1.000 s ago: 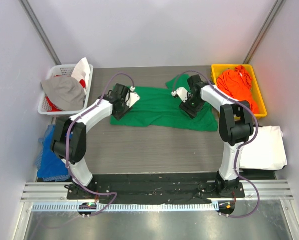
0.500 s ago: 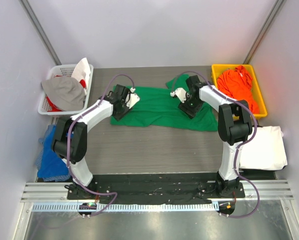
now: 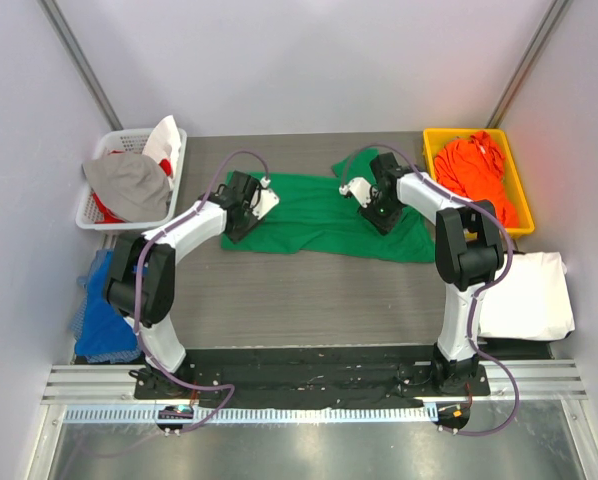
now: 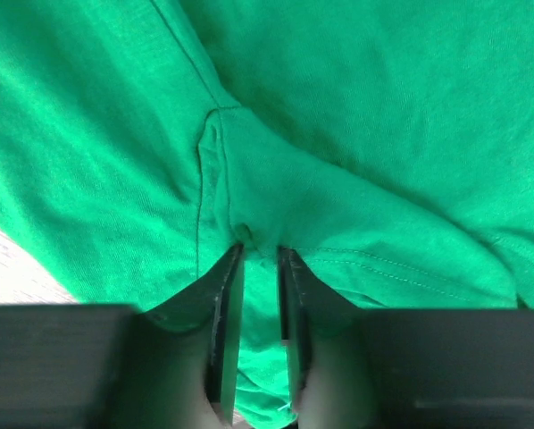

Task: Fold and stack the t-shirts
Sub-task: Fold the tshirt

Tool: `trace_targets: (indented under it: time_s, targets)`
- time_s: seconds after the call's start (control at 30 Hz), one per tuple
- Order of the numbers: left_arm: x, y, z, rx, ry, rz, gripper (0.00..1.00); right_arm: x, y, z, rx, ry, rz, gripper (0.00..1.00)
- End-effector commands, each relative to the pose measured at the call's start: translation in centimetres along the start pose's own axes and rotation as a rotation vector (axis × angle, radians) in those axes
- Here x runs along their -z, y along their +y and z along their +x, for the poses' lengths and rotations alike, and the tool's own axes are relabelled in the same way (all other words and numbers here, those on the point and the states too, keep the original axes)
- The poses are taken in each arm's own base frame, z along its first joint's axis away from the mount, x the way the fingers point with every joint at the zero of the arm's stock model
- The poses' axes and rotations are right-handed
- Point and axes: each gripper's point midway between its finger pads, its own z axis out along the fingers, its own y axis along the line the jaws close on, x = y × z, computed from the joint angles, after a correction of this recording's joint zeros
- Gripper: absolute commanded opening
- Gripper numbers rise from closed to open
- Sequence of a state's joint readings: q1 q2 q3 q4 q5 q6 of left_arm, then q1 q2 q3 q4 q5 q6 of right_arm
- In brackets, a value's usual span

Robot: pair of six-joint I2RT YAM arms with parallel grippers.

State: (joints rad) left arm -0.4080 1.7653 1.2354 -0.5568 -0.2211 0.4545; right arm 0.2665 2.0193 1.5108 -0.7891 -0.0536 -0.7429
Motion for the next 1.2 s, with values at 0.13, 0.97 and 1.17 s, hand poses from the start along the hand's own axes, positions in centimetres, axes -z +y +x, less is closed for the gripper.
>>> trace_targets:
  time_s: [0.13, 0.97, 1.17]
  targets:
    - [-0.2, 0.5, -0.2, -0.006, -0.014, -0.027, 0.43, 0.3, -0.7, -0.9, -0.003, -0.028, 0.037, 0.01]
    - [-0.6, 0.4, -0.1, -0.003, -0.01, -0.025, 0.42, 4.3, -3.0, -4.7, -0.009, -0.08, 0.111, 0.14]
    - [-0.7, 0.5, -0.1, -0.006, -0.008, -0.026, 0.42, 3.8, -1.3, -3.8, 0.003, -0.073, 0.105, 0.42]
